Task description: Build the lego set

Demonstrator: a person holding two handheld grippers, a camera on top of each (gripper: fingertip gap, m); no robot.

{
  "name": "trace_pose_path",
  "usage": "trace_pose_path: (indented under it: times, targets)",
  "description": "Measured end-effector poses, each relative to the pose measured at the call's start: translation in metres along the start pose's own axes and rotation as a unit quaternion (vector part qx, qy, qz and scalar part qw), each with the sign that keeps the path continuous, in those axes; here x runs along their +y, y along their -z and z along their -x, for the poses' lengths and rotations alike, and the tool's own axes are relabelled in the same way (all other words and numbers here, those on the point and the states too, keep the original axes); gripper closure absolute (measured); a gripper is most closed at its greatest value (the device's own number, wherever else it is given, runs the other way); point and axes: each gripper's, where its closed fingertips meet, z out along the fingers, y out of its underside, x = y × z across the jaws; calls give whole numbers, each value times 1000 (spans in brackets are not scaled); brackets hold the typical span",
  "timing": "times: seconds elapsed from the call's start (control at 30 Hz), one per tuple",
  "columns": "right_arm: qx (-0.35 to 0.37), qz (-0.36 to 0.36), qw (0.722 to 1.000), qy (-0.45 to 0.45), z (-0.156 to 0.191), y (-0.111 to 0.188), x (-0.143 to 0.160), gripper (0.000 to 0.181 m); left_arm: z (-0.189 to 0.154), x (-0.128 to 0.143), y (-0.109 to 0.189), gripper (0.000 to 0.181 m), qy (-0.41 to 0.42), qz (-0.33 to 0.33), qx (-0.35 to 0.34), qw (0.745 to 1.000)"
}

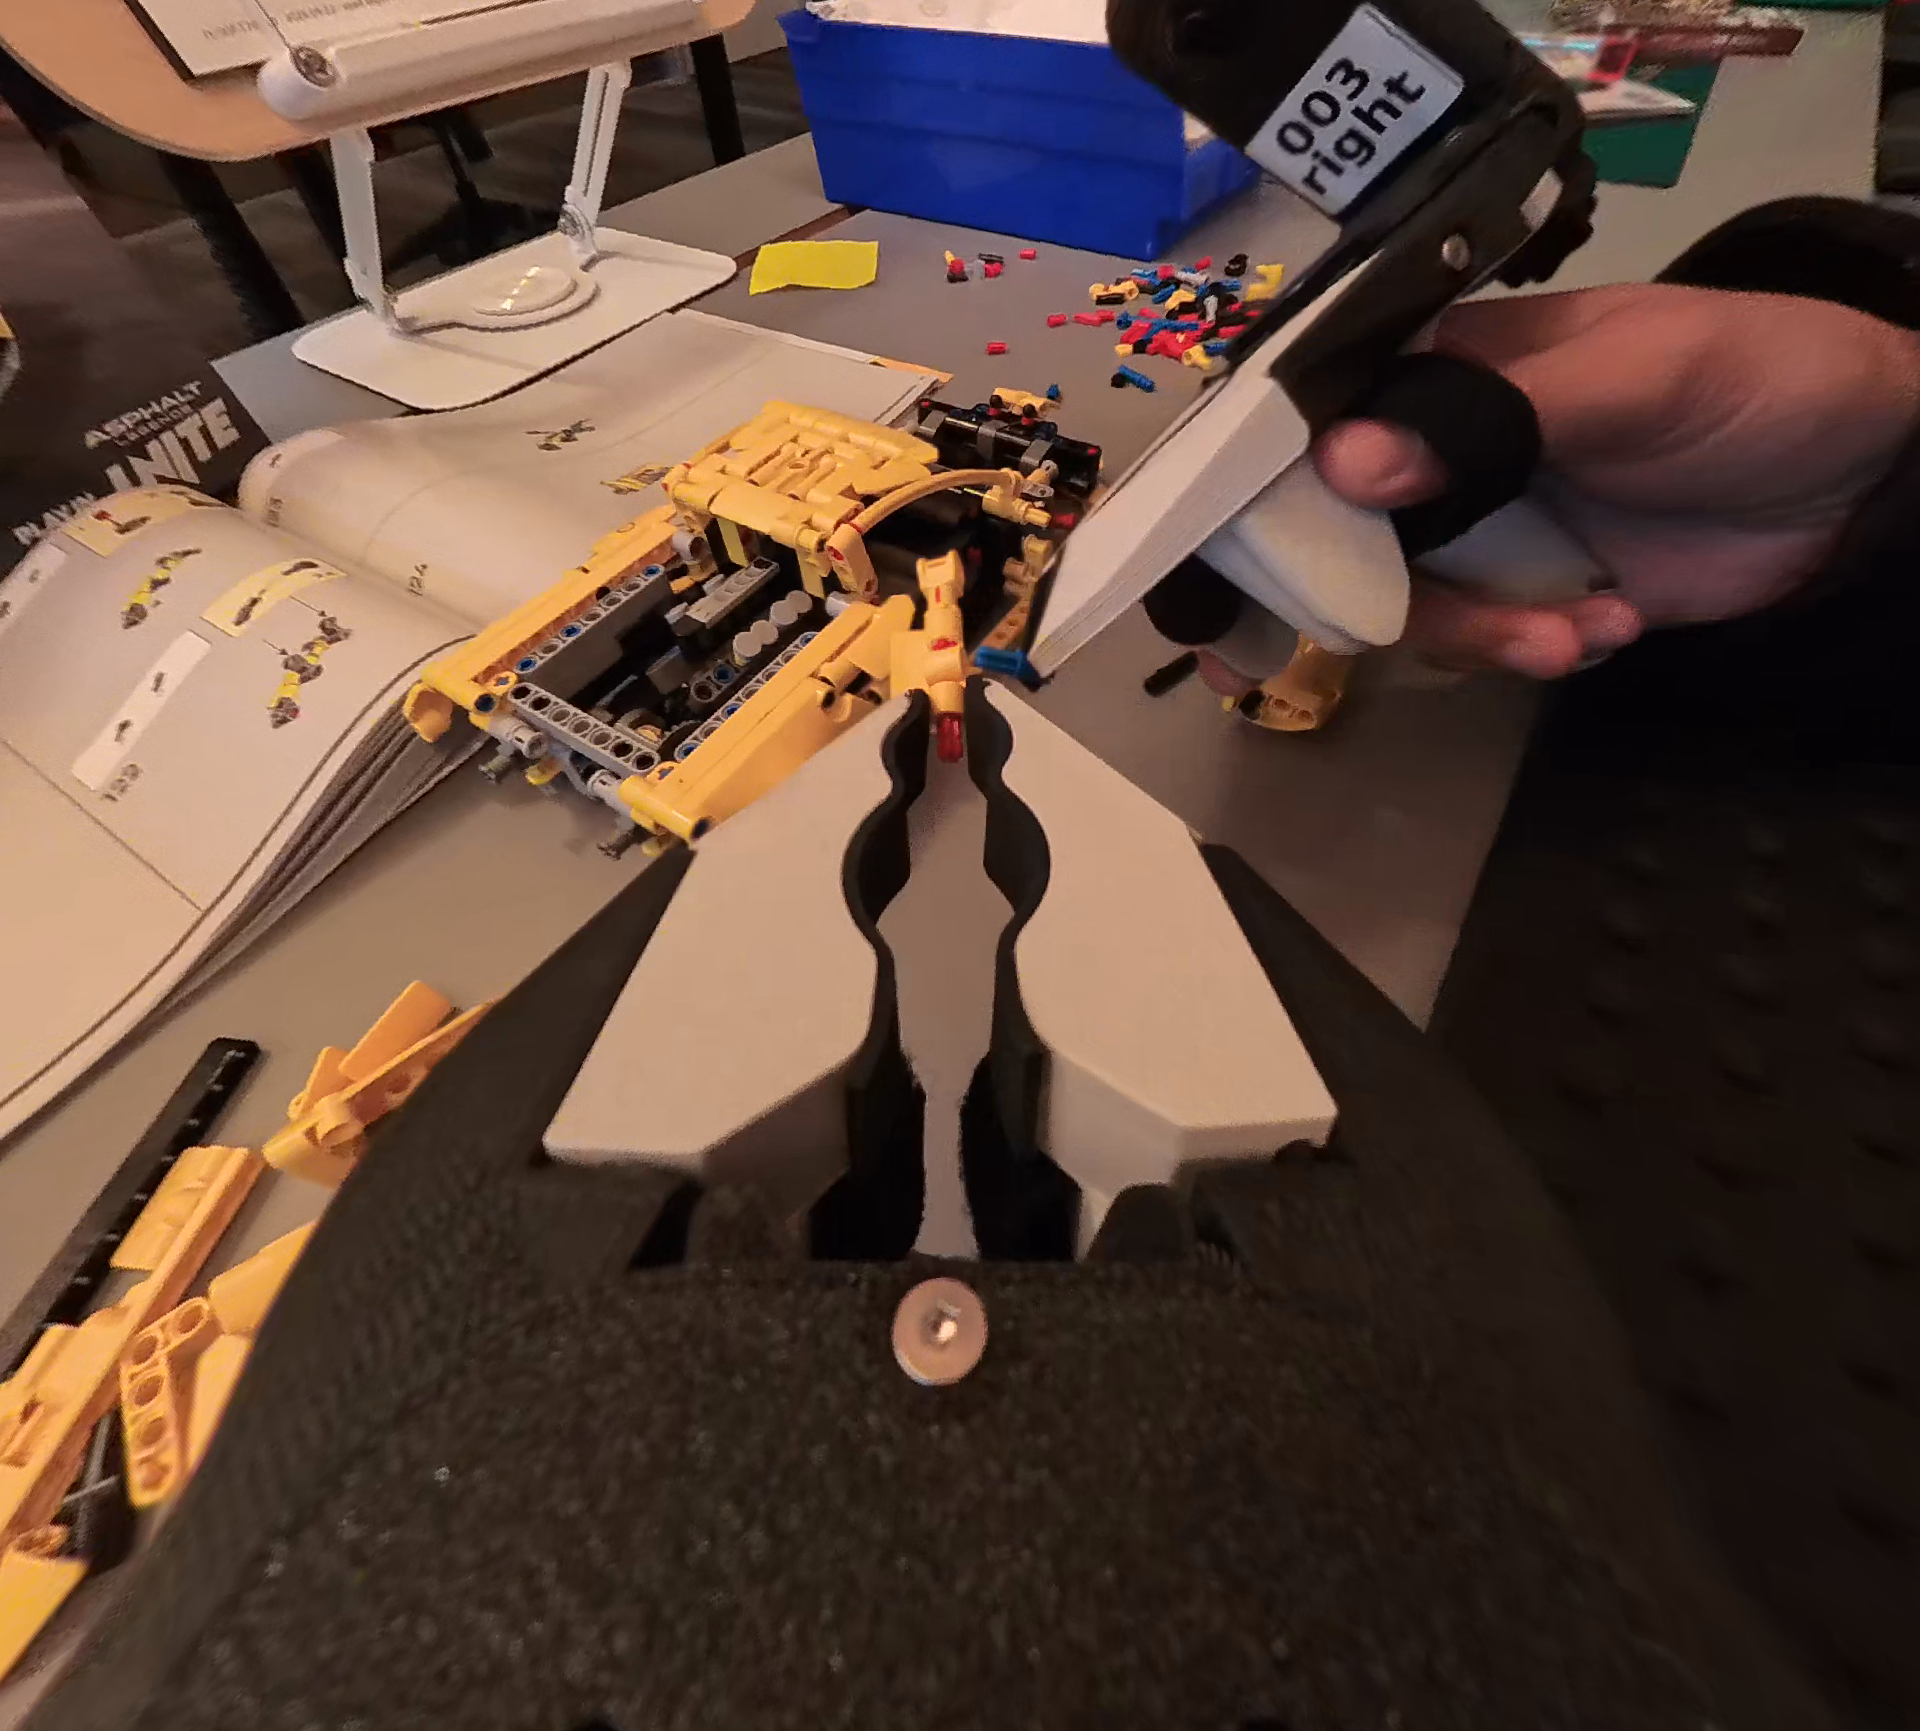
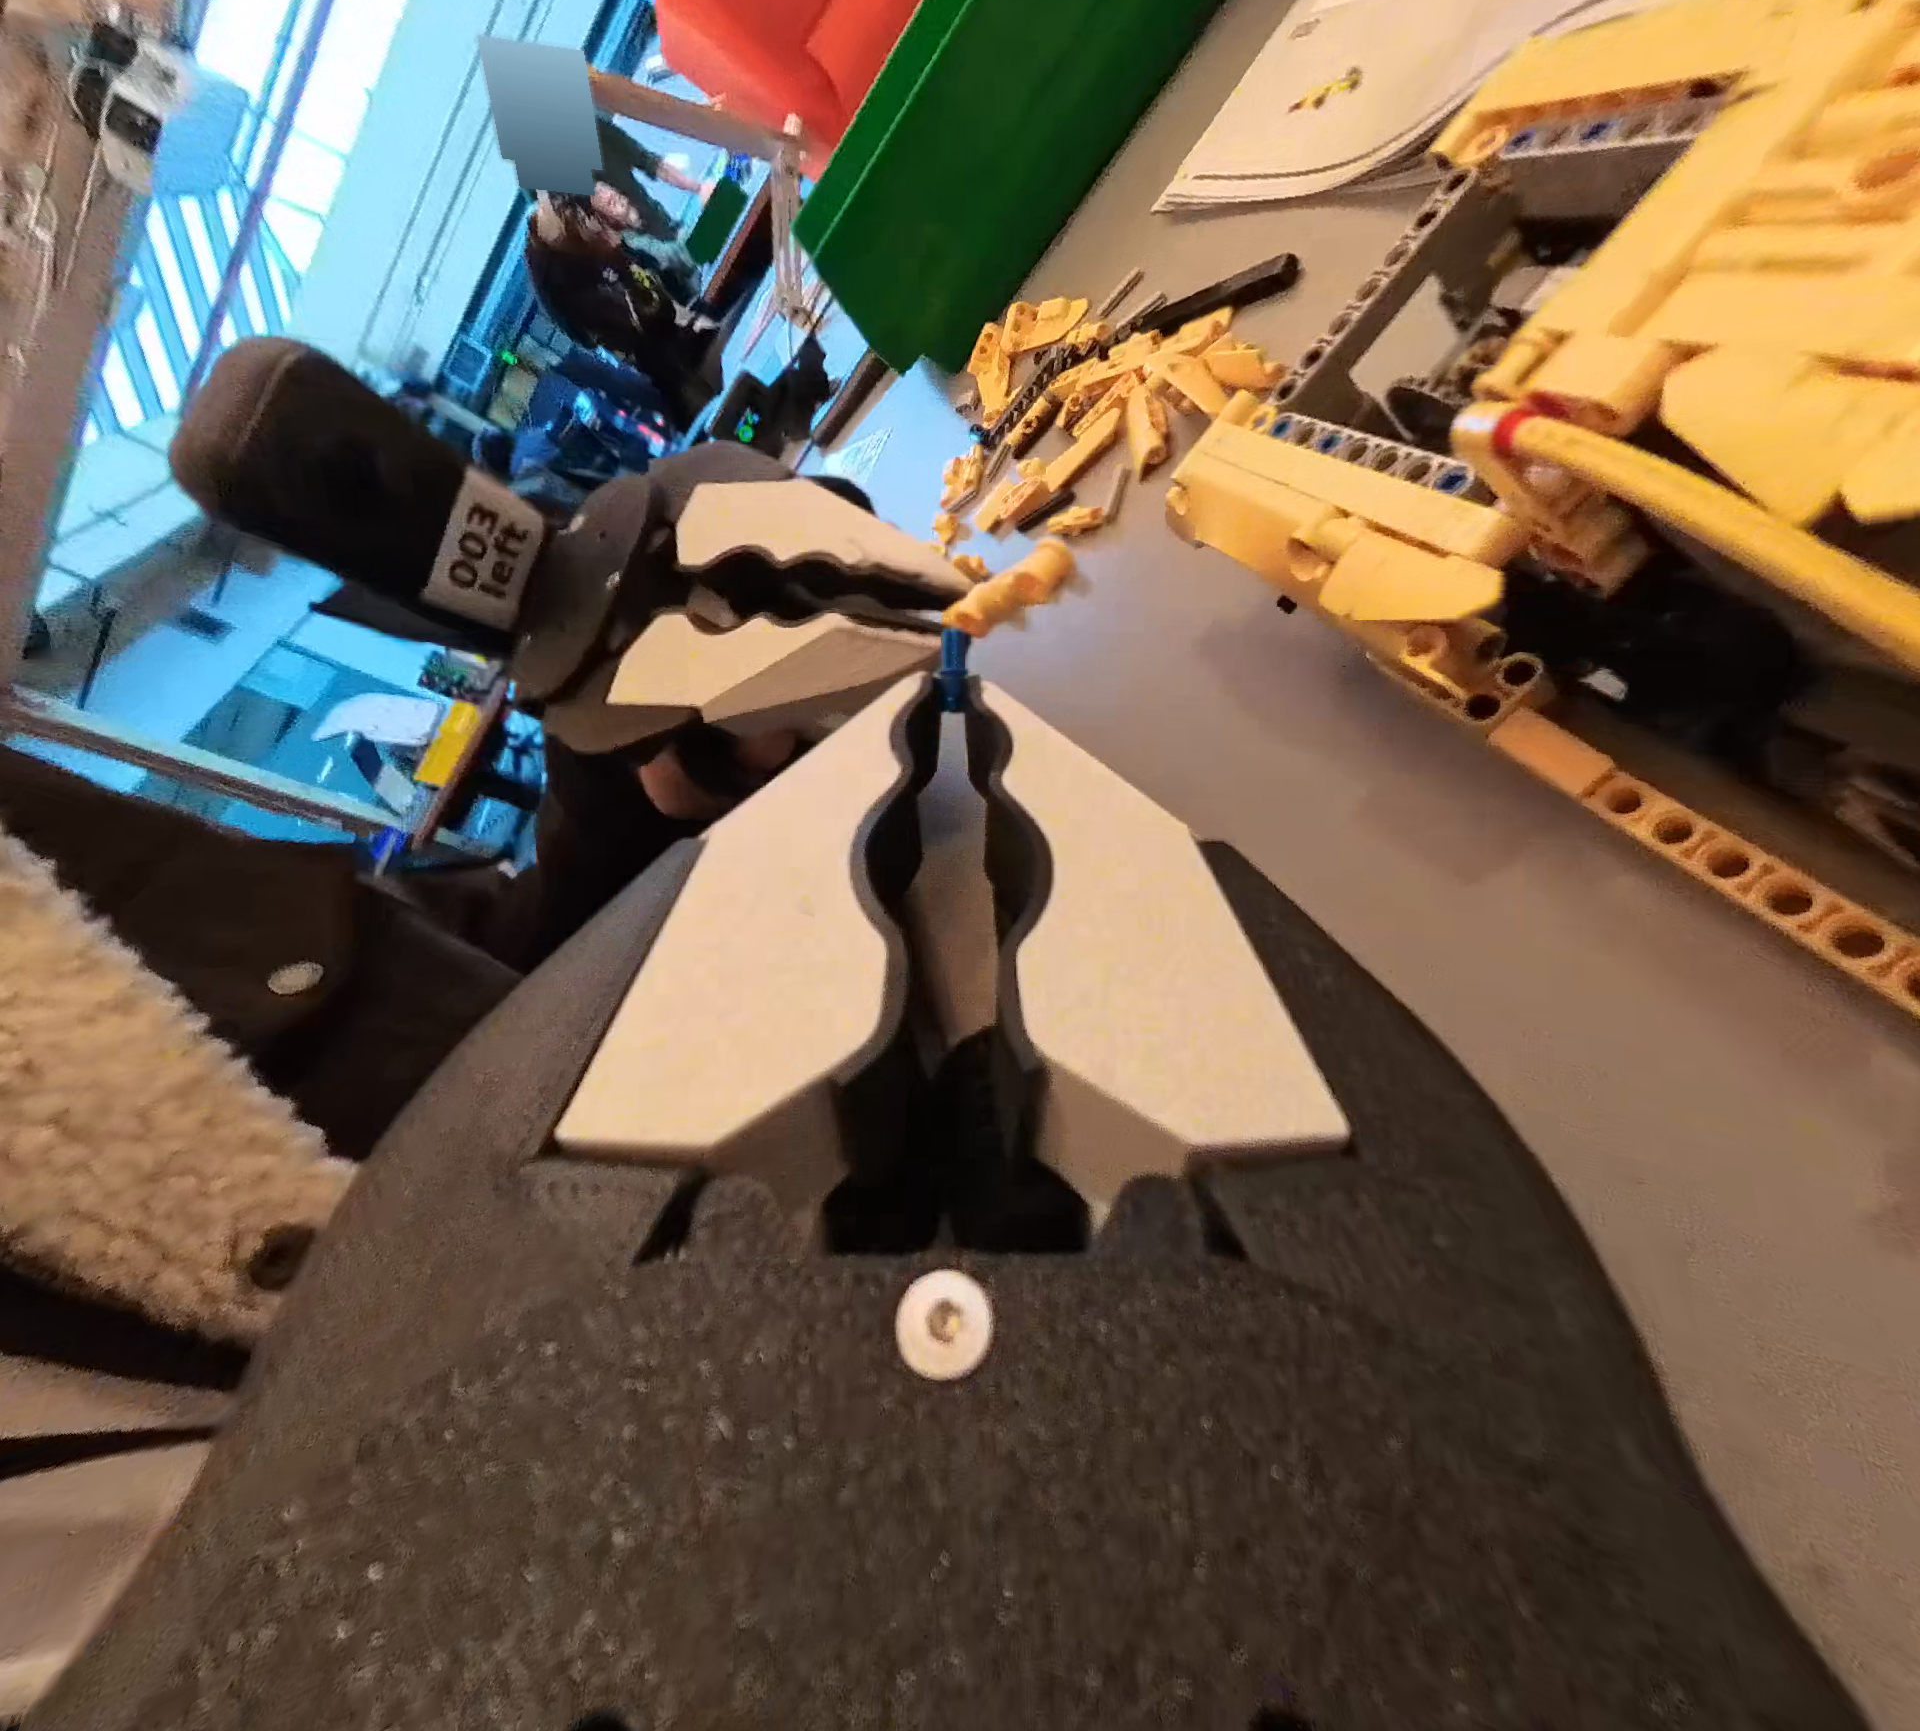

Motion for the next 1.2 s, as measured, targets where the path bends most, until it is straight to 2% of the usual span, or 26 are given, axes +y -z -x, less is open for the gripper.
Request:
trace_pose_path:
  times: [0.13,0.3,0.47,0.57,0.7,0.87,0.97,1.0,1.07,1.2]
  targets:
    - [-21,-2,999,-44,0,0,0,178,-2,0,-1,174,-21,3,-4,1000]
    - [-15,12,998,-65,-7,1,6,178,-4,8,-6,174,-95,31,-32,994]
    - [25,29,998,-59,-18,2,13,178,-6,16,-11,175,-216,68,-79,971]
    - [28,29,998,-56,-19,3,13,178,-7,16,-12,175,-248,74,-89,962]
    - [54,39,998,-18,-21,4,14,179,-10,22,-12,175,-266,85,-79,957]
    - [141,95,981,95,-27,9,20,178,-29,28,-15,181,-297,89,-33,950]
    - [143,138,974,112,-23,5,28,178,-34,37,-21,181,-350,113,-44,929]
    - [154,151,969,117,-26,7,31,178,-31,41,-21,181,-351,125,-47,927]
    - [181,169,959,135,-35,14,35,178,-38,38,-19,181,-317,109,-17,942]
    - [176,151,963,137,-42,22,28,178,-37,29,-12,181,-251,79,2,965]
